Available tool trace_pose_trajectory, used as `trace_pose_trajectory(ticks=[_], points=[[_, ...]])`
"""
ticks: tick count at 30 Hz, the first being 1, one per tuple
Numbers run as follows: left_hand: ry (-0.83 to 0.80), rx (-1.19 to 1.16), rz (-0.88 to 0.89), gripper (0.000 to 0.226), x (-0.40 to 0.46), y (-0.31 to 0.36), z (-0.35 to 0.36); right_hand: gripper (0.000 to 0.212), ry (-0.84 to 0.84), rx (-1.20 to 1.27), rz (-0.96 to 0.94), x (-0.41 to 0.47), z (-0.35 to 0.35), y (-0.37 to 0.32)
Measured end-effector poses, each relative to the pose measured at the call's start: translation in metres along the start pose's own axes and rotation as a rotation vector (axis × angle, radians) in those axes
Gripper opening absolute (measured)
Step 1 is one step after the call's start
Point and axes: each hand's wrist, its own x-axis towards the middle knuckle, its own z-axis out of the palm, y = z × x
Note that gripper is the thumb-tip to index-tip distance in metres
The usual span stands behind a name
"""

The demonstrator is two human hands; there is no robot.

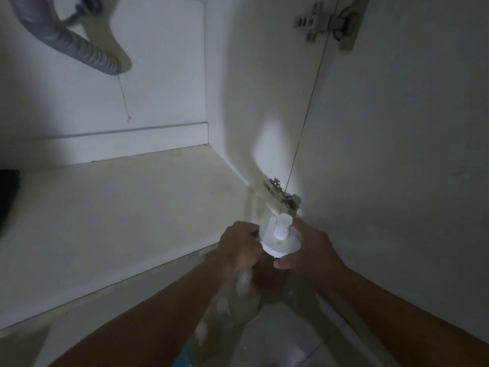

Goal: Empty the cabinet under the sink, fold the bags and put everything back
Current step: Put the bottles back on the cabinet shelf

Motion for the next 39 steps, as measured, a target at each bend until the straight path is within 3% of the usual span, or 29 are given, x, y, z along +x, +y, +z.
trace_pose_trajectory(ticks=[3,7,15,20,27,33,39], points=[[0.108,-0.145,-0.014,0.036,-0.006,0.016,-0.018,0.058,-0.031,0.019,-0.052,0.004,-0.028,-0.024],[0.217,-0.381,-0.031,0.052,-0.021,0.040,-0.044,0.073,0.043,0.045,-0.144,0.006,-0.068,-0.072],[0.173,-0.234,-0.120,0.074,-0.017,0.027,-0.070,0.080,-0.020,0.127,-0.131,0.041,-0.104,-0.157],[0.177,-0.281,-0.087,0.060,0.014,0.006,-0.070,0.086,-0.013,0.165,-0.118,0.090,-0.086,-0.179],[0.275,-0.218,-0.088,0.042,0.082,-0.030,-0.068,0.079,-0.071,0.199,-0.084,0.176,-0.037,-0.173],[0.373,-0.128,-0.185,0.051,0.151,-0.067,-0.060,0.077,-0.054,0.185,-0.065,0.247,0.004,-0.161],[0.480,-0.129,-0.127,0.043,0.207,-0.100,-0.060,0.071,-0.014,0.190,-0.062,0.310,0.033,-0.164]])
